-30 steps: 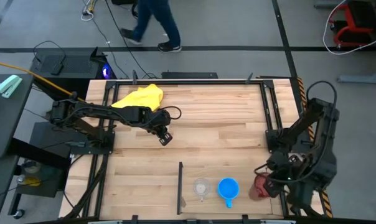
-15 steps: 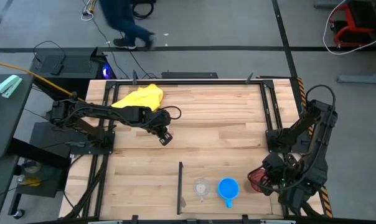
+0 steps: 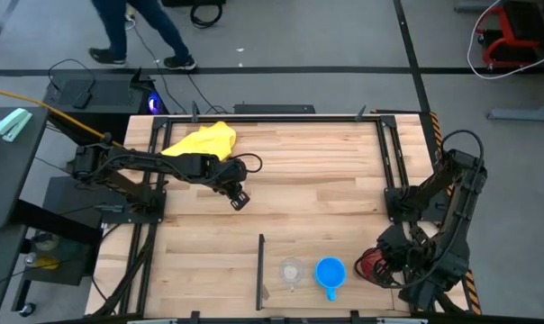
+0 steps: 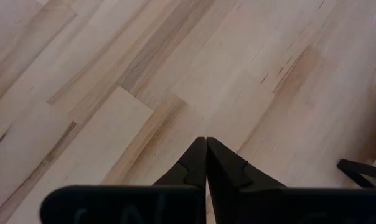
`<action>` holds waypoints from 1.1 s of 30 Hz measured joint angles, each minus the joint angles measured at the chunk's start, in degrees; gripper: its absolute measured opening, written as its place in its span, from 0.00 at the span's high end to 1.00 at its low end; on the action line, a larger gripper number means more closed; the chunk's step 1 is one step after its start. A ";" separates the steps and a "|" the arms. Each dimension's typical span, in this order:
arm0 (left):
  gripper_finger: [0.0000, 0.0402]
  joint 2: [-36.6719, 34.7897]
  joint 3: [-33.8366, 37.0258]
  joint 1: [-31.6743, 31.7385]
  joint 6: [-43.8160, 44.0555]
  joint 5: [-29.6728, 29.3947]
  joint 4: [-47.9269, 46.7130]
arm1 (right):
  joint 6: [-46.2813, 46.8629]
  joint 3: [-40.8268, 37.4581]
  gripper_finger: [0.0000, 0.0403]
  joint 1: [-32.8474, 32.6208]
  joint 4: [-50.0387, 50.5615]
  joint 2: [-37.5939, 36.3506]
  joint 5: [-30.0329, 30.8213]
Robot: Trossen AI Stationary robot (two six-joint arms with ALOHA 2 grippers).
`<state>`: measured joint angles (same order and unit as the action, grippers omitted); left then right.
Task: Stack small to large cups/mugs on shelf
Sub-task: Put the red cup on the shelf
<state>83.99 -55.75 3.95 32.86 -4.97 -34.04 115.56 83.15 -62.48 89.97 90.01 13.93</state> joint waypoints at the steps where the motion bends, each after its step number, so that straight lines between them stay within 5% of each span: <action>1: 0.97 0.00 0.00 0.00 0.00 0.00 0.00 | 0.03 0.00 0.98 -0.04 0.01 0.01 0.00; 33: 0.96 0.00 0.00 0.00 0.31 -0.01 0.00 | 1.91 -0.04 0.83 -2.30 0.04 -0.32 -0.38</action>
<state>83.99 -55.75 3.95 33.17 -4.99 -34.04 117.47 83.11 -64.78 90.02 89.69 13.55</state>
